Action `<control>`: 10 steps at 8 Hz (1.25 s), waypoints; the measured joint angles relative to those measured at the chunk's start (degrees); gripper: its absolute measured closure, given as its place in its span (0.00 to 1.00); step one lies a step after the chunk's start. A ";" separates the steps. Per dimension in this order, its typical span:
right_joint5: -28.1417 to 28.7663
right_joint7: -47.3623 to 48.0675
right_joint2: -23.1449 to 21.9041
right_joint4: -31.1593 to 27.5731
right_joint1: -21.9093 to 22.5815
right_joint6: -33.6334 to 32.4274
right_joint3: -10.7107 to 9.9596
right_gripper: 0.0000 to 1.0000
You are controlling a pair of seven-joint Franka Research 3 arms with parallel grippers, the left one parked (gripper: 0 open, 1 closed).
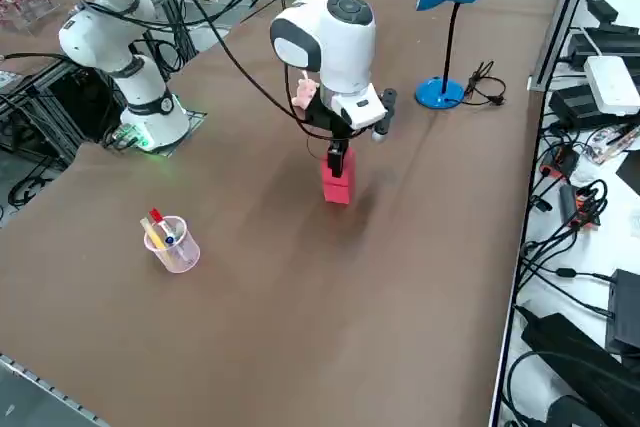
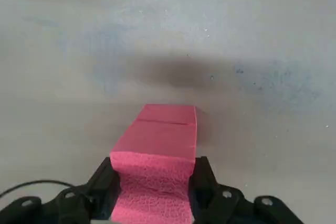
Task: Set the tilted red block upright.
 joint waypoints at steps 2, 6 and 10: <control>0.00 -0.03 0.05 0.00 0.00 0.00 0.00 0.31; 0.00 -0.07 0.27 0.00 0.01 0.00 0.01 0.31; 0.00 -0.09 0.41 0.00 0.03 0.01 0.09 0.15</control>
